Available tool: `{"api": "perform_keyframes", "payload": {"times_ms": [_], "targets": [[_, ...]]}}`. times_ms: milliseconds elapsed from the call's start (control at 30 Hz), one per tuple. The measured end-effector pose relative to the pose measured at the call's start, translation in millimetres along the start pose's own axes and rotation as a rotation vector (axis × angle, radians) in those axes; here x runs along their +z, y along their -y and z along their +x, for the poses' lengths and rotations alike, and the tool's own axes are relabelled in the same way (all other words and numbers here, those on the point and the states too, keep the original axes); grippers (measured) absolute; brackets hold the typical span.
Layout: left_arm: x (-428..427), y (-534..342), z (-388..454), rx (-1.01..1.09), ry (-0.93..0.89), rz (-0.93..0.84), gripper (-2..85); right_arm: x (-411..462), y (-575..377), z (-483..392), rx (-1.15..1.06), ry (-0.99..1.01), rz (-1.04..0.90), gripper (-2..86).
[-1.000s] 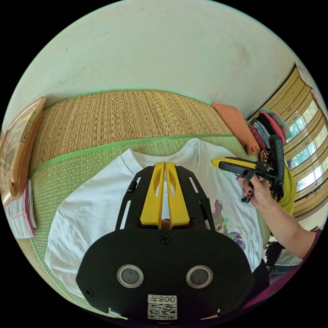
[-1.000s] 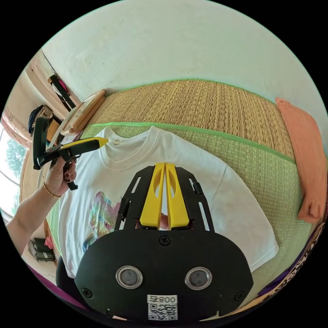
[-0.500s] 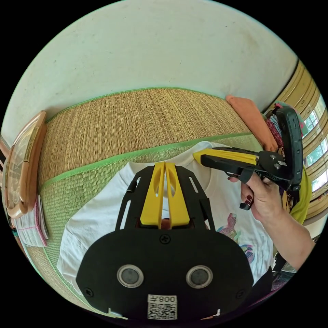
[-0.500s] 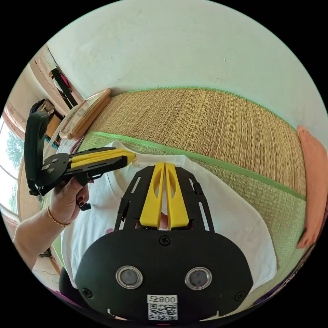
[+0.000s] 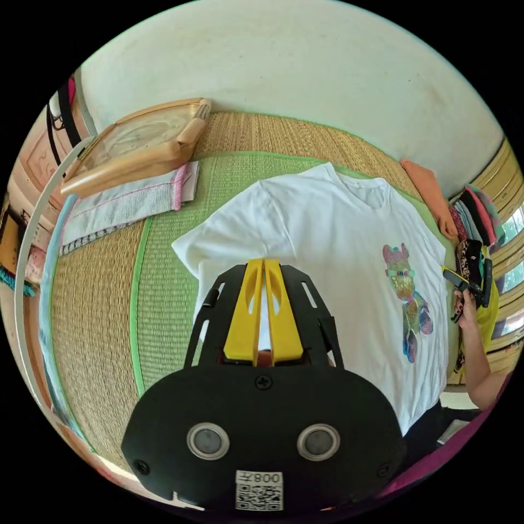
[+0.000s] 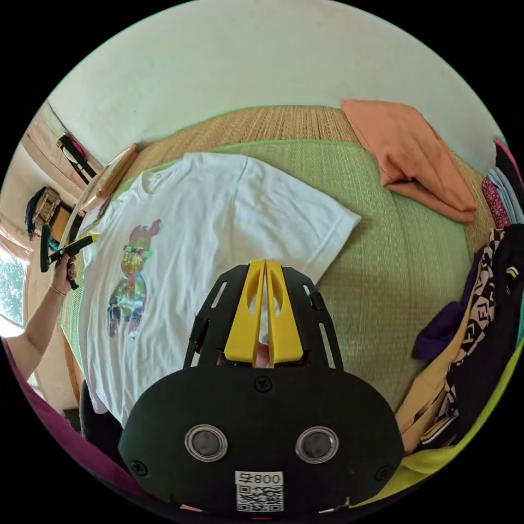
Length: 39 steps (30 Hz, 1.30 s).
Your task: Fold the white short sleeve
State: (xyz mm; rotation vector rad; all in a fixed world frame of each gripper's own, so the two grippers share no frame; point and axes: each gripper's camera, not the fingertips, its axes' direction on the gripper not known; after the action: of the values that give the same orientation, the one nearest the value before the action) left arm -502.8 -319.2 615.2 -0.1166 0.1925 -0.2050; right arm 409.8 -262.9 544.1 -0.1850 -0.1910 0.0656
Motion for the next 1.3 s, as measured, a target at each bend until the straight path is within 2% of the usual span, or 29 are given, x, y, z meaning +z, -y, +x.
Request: {"api": "perform_keyframes", "payload": {"times_ms": [67,133,233,267,367,467,567,767,867,933,1000,1133,1300], "targets": [[-25,-14,-14,-0.040,-0.036,0.075,0.1,-4,0,3,0.036,0.026,-0.014,0.1],[-36,-24,-23,-0.042,-0.016,0.078,0.1,-10,-3,-3,0.038,0.005,-0.006,0.1],[-22,-31,-36,-0.022,-0.014,-0.060,0.1,-10,-12,-13,0.024,-0.016,-0.031,0.1],[-14,-34,-40,-0.010,0.068,-0.119,0.1,-8,-14,-13,0.024,-0.018,-0.046,0.1],[-32,-44,-51,-0.056,0.020,-0.070,0.2,-13,-19,-12,0.027,-0.012,-0.034,0.1],[-59,-47,-55,-0.051,0.079,0.039,0.4,-13,-18,-13,0.042,0.000,-0.045,0.1],[-67,-42,-75,-0.127,0.021,0.065,1.1,-13,-19,-23,0.034,-0.038,-0.040,0.0],[-44,-45,-122,-0.338,-0.245,0.024,2.3,-16,-24,-31,0.047,-0.034,-0.035,0.0],[-61,-46,-90,-0.197,-0.280,0.083,1.3,-17,-25,-35,0.041,-0.034,-0.041,0.1],[-68,-50,-55,-0.030,-0.235,0.067,1.2,-17,-25,-41,0.034,-0.049,-0.044,0.1],[-71,-65,-19,0.145,-0.105,0.014,1.1,-17,-25,-45,0.037,-0.058,-0.045,0.1],[-82,-92,0,0.260,-0.013,0.017,1.4,-21,-25,-56,0.051,-0.083,-0.057,0.1],[-114,-124,-11,0.256,-0.062,0.082,3.2,-47,-21,-97,-0.016,-0.106,0.044,0.2]]}}
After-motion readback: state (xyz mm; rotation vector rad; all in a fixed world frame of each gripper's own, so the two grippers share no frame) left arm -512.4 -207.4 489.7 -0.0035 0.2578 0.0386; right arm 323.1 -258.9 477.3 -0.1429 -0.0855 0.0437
